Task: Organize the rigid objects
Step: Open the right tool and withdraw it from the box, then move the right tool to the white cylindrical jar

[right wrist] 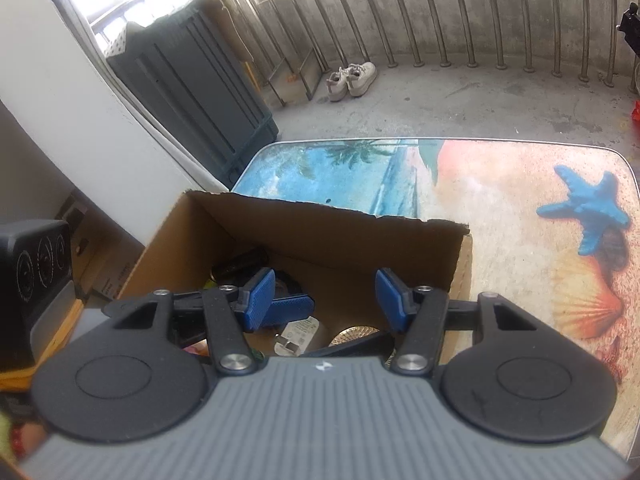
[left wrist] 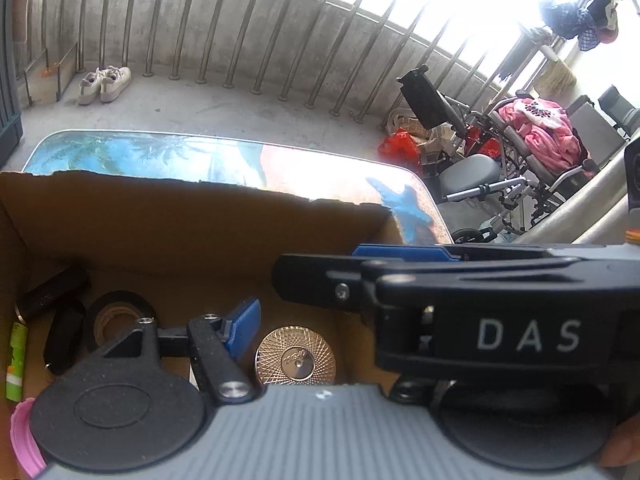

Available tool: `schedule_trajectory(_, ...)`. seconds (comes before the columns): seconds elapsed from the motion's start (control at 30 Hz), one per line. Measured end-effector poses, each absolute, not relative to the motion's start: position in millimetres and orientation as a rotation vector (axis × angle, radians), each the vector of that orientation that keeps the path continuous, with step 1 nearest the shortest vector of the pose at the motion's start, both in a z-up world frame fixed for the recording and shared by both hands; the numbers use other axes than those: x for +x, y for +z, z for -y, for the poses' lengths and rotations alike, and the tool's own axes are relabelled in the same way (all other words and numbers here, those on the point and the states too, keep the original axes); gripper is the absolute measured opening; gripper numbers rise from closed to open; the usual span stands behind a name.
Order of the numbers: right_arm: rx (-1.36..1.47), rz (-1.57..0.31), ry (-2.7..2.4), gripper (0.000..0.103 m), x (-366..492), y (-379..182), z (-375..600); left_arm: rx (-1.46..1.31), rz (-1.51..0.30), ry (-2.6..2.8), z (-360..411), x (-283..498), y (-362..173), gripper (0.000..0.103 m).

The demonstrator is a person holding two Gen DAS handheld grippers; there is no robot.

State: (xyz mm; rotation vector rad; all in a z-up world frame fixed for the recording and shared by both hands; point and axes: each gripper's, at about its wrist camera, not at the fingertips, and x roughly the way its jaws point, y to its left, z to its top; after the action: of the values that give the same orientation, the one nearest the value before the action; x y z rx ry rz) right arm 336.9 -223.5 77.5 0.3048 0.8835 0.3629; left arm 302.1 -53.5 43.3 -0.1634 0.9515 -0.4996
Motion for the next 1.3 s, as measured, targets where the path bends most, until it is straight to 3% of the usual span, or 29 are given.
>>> schedule_trajectory(0.37, 0.441, -0.626, 0.350, 0.063, 222.1, 129.0, 243.5, -0.087, -0.808, -0.596, 43.1, 235.6, 94.4, 0.089)
schedule_trajectory(0.67, 0.560, -0.476, 0.331, 0.067, 94.9, 121.4, 241.6, 0.010, -0.702, -0.636, 8.2, 155.0, 110.7, 0.096)
schedule_trajectory(0.97, 0.604, -0.518, 0.328, 0.074, 32.8, 91.2, 205.2, 0.053, -0.669, -0.612, -43.6, 101.7, 94.8, 0.097)
schedule_trajectory(1.3, 0.562, -0.592, 0.390, 0.078, 49.6, 89.9, 159.6, -0.016, -0.661, -0.487, -106.2, 80.7, 76.8, 0.097)
